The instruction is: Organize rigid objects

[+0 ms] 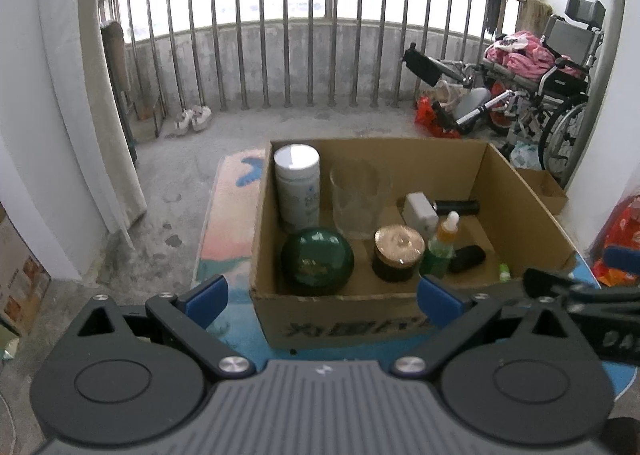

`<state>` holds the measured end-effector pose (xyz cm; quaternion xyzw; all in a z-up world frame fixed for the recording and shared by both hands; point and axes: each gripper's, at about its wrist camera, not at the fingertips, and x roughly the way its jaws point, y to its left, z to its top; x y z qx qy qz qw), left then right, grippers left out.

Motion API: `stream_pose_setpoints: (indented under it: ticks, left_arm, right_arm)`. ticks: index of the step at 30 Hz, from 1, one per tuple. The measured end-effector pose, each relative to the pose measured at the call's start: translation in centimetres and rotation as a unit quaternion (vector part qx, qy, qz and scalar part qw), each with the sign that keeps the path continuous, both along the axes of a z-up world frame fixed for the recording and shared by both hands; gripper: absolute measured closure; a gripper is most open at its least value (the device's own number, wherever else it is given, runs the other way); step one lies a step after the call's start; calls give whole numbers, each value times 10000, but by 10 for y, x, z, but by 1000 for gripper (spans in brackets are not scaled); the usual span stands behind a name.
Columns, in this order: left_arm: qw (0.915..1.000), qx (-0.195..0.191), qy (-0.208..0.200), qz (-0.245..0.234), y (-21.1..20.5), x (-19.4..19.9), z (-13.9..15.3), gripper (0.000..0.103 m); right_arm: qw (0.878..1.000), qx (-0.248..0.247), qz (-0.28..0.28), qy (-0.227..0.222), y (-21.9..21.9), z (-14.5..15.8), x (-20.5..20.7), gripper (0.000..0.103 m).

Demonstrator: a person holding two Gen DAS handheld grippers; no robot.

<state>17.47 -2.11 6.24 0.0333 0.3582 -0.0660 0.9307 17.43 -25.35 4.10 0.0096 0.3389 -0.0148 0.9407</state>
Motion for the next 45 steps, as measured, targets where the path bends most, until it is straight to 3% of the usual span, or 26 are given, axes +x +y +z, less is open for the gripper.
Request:
stream_pose_setpoints:
  ticks: [4, 8, 11, 15, 18, 22, 24, 25, 35, 41, 45]
  left_arm:
    - [9999, -33, -127, -75, 7, 10, 14, 1]
    - [9997, -37, -214, -80, 14, 27, 17, 0]
    - [9998, -100, -173, -89, 19, 44, 14, 0]
    - [9998, -31, -130, -123, 17, 63, 5, 0]
    - [9998, -3, -81, -173, 17, 72, -2, 0]
    - [9997, -58, -23, -223, 20, 78, -9, 0]
    - [9997, -64, -24, -231, 20, 78, -10, 0]
    - [9997, -63, -25, -237, 20, 78, -10, 0]
    - [9994, -185, -18, -309, 26, 88, -18, 0]
    - [9994, -155, -5, -321, 25, 89, -20, 0]
    - [9995, -162, 10, -288, 26, 90, -21, 0]
  right_arm:
    - [9999, 21, 84, -141, -11, 19, 7, 1]
    - [9975, -81, 666, -215, -28, 41, 33, 1]
    - [9921, 8, 1247, 141, -34, 42, 66, 1]
    - [9814, 266, 1709, 833, -27, 23, 111, 6]
    - [9743, -17, 1980, 1076, -11, 2, 135, 18]
    - [9639, 1, 2123, 1605, 1, -33, 167, 56]
    - [9618, 16, 2074, 1787, -1, -45, 176, 65]
    - [9611, 32, 2046, 1855, -4, -49, 180, 75]
    - [9693, 202, 1883, 1569, -21, -43, 179, 84]
    - [9763, 78, 1709, 1325, -28, -35, 195, 84]
    - [9779, -369, 1665, 1206, -24, -44, 201, 84]
